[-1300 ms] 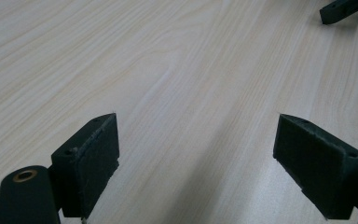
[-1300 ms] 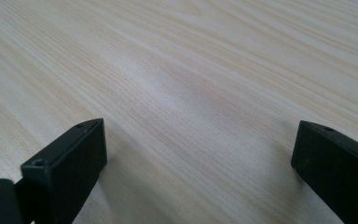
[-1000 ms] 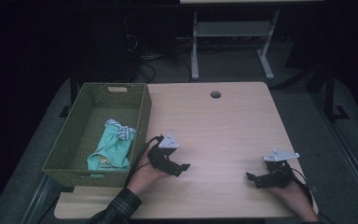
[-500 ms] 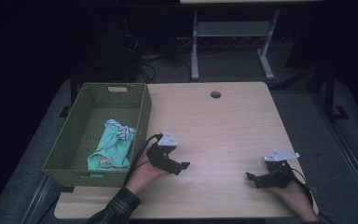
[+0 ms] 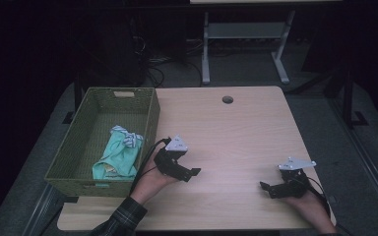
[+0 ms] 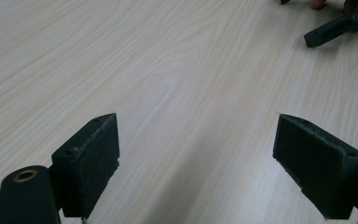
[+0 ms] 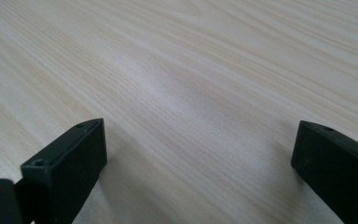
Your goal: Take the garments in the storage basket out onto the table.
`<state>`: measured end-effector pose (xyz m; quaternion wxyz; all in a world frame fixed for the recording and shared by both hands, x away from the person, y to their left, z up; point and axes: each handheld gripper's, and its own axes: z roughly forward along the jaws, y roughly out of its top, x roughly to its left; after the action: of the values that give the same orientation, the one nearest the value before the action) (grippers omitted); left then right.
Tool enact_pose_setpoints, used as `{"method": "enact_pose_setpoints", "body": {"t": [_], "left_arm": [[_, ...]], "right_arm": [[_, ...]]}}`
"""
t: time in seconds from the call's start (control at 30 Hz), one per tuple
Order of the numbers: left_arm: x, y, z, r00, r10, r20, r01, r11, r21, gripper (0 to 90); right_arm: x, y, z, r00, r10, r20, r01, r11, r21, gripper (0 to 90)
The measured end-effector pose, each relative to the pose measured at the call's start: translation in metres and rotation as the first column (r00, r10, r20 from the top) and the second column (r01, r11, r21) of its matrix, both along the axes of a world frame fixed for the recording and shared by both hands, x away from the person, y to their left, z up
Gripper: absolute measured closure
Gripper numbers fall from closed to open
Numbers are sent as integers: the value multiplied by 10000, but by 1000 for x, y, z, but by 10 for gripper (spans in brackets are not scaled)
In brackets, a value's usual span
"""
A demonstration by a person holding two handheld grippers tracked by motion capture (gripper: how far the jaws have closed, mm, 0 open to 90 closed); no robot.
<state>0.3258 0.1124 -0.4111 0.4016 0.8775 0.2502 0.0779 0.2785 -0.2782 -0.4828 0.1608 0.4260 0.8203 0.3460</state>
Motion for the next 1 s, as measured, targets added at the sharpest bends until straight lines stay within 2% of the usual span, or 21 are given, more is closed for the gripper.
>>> {"method": "enact_pose_setpoints", "body": {"t": [0.17, 1.0], "left_arm": [[1, 1, 5, 10000, 59, 26, -58, 9998, -215, 137], [6, 6, 29, 9998, 109, 157, -104, 9995, -313, 137]], "right_arm": [[0, 0, 0, 10000, -4, -3, 4, 10000, 0, 31], [0, 0, 0, 10000, -6, -1, 6, 10000, 5, 31]]}}
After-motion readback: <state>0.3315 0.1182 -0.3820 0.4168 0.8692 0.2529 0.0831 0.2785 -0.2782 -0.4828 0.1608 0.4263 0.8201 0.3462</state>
